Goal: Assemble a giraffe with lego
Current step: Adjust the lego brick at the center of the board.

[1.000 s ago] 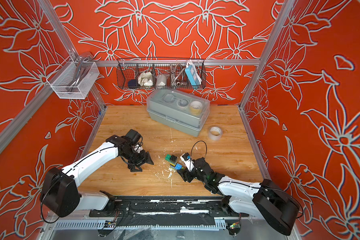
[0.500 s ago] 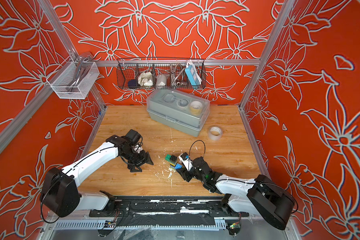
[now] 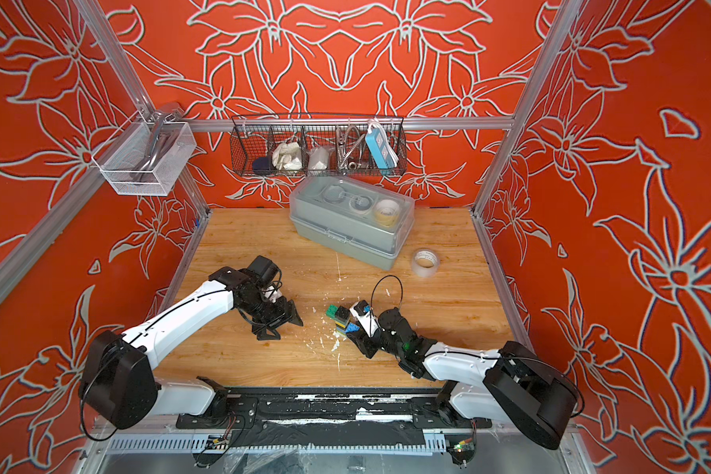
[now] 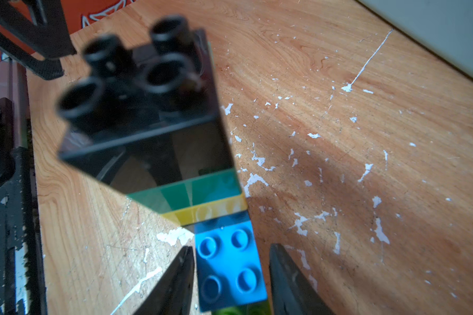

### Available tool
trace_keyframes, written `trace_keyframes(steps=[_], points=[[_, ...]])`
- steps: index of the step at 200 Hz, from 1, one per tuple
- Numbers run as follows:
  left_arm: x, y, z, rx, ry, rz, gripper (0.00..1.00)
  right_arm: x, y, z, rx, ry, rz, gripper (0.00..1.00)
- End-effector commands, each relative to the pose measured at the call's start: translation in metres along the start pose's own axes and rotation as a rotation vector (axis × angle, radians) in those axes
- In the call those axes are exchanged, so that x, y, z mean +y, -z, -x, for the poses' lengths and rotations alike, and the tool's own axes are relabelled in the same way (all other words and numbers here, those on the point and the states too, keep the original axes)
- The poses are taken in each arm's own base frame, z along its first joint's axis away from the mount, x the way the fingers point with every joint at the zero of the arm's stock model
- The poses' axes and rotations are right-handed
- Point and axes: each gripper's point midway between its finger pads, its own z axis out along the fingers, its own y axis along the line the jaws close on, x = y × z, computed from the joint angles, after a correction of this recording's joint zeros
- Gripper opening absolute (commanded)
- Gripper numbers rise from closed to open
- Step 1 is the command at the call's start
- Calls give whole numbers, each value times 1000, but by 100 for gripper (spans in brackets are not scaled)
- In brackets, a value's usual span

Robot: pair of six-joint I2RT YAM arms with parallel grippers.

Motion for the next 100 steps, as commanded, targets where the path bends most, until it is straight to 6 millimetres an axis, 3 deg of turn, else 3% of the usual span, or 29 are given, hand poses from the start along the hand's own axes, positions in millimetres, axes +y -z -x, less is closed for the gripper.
trace_keyframes(steps=[1, 100], points=[[0, 5, -3, -4, 3, 6, 76, 2, -2, 11, -21, 20, 18, 48], [-1, 5, -2, -8, 5, 6, 76, 7, -3, 7, -2, 32, 48, 34]])
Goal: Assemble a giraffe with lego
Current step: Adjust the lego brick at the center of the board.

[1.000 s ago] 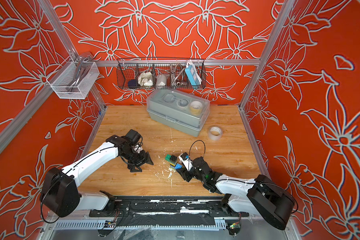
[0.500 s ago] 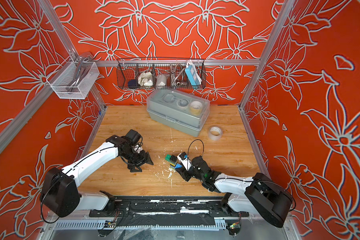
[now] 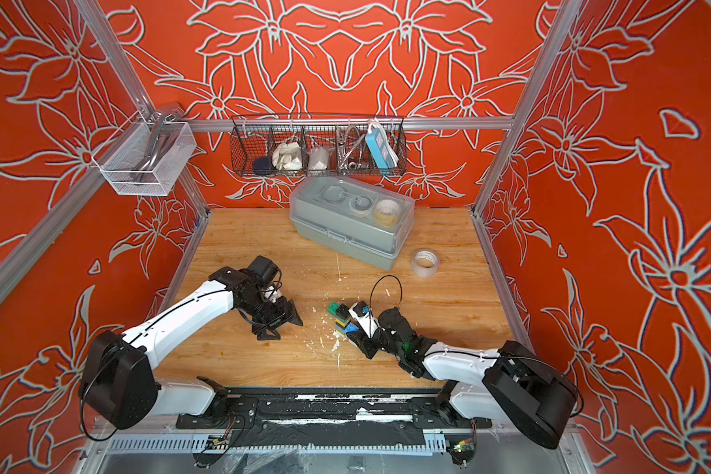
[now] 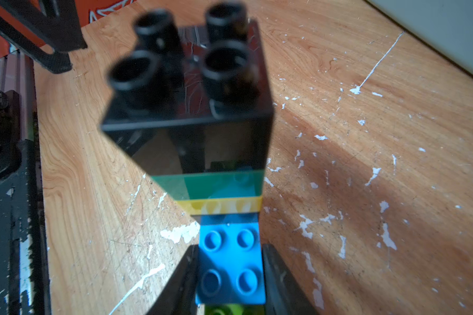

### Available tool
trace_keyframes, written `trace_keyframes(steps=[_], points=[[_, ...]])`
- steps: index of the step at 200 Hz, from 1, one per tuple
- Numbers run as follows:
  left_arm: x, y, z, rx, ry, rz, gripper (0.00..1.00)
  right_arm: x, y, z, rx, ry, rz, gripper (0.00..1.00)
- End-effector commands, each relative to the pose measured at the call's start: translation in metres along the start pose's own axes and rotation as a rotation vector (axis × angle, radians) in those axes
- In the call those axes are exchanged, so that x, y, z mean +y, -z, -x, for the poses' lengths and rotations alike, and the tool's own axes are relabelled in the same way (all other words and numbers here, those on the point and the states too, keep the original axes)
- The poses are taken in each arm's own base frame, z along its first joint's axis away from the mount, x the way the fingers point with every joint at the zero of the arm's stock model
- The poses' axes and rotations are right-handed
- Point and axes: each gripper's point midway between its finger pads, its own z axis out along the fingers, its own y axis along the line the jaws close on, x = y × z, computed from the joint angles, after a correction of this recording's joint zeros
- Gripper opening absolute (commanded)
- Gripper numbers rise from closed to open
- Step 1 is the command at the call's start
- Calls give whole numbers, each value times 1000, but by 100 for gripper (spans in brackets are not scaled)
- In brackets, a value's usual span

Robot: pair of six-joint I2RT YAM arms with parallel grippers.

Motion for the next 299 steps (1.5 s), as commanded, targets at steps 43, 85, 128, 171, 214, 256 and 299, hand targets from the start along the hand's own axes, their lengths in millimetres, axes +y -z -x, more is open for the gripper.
trace_keyframes(steps=[43, 85, 128, 171, 214, 256, 299], points=[[-1, 6, -2, -10, -3, 5, 76, 4, 0, 9, -5, 9, 30, 33], [-5, 5, 3, -24, -15, -8, 76, 30, 11, 23, -8, -49, 191, 33], [-9, 12, 15, -81, -63, 16, 75, 53, 27, 32, 30, -168, 381, 33], [-10, 17, 24, -142, -95, 25, 75, 46, 35, 47, 28, -329, 472, 33], [-10, 15, 26, -159, -101, 12, 76, 37, 26, 58, 19, -462, 568, 34], [-13, 19, 27, -167, -113, 8, 76, 22, 13, 52, 42, -500, 540, 33], [-12, 18, 27, -170, -108, -1, 76, 15, 3, 42, 76, -548, 556, 35]])
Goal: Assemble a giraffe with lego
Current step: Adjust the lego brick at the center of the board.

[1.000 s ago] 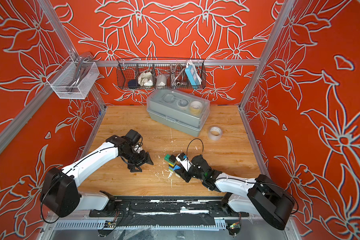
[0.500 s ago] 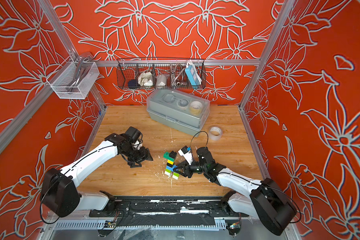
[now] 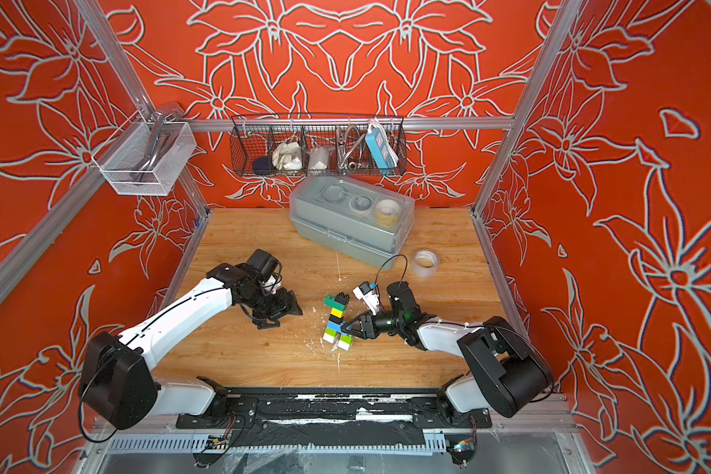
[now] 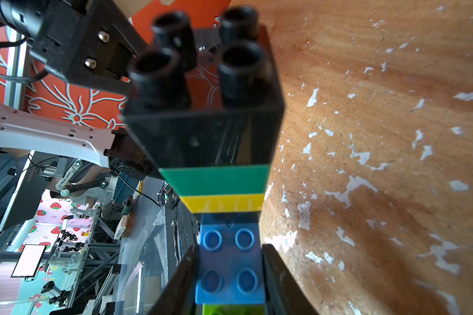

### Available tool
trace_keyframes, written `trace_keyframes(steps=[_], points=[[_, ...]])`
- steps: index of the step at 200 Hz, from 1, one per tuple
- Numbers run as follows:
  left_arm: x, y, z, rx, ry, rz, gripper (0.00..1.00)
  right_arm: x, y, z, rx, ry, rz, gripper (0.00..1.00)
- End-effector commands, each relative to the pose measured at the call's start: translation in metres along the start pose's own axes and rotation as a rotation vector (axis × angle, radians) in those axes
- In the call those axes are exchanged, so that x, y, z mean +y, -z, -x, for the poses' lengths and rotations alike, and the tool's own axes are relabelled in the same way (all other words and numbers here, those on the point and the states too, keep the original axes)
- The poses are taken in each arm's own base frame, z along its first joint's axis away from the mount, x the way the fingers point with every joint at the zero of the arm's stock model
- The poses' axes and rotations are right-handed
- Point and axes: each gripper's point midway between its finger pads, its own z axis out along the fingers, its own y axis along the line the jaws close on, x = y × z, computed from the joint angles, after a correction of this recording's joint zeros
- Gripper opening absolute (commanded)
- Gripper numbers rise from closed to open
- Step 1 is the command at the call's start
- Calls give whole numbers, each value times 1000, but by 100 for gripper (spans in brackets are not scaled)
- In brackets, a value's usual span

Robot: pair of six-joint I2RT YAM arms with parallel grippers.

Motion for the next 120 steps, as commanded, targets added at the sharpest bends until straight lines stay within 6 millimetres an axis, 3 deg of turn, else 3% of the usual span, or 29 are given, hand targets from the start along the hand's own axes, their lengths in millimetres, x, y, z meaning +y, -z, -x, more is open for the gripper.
trace_keyframes(steps=[1, 120], points=[[-2, 5, 0, -22, -20, -12, 76, 4, -3, 11, -4, 10, 54, 35], [3, 9, -2, -52, -18, -13, 76, -26, -8, 7, 22, -159, 64, 37]])
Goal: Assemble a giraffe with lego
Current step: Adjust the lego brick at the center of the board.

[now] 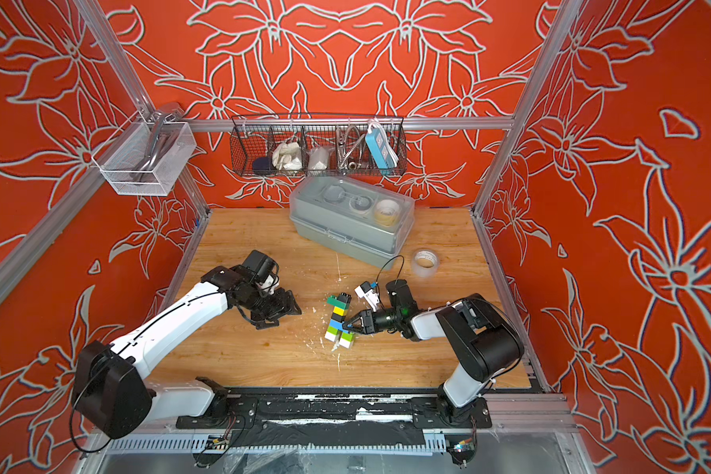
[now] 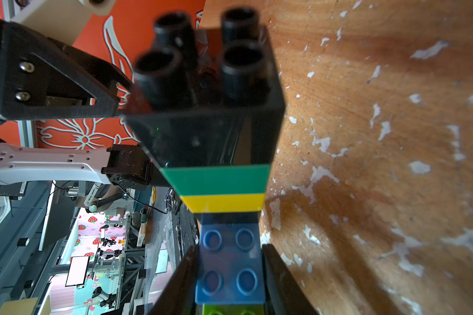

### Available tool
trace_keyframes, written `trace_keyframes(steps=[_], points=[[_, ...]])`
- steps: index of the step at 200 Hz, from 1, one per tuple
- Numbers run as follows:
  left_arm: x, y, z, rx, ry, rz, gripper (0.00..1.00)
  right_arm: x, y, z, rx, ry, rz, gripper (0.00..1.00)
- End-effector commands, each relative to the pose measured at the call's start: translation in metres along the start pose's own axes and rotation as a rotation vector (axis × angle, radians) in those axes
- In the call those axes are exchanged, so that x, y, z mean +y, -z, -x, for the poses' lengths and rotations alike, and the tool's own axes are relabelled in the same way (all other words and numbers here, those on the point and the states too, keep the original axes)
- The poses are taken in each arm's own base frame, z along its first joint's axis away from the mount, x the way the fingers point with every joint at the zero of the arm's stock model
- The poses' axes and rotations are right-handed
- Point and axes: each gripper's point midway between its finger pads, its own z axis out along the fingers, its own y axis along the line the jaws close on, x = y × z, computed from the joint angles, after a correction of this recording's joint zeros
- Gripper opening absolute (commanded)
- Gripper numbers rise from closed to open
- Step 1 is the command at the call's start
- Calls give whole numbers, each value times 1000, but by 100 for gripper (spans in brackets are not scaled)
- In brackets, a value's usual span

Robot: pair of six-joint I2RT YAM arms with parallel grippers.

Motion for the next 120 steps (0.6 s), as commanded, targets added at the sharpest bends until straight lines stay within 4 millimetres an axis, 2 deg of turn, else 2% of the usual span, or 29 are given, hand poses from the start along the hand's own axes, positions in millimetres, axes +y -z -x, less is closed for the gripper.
trace_keyframes(steps=[1, 120], points=[[4, 2, -2, -11, -1, 10, 76, 7, 0, 9, -6, 15, 44, 37], [6, 7, -4, -18, -2, 1, 76, -6, -4, 4, 18, -49, 31, 38]])
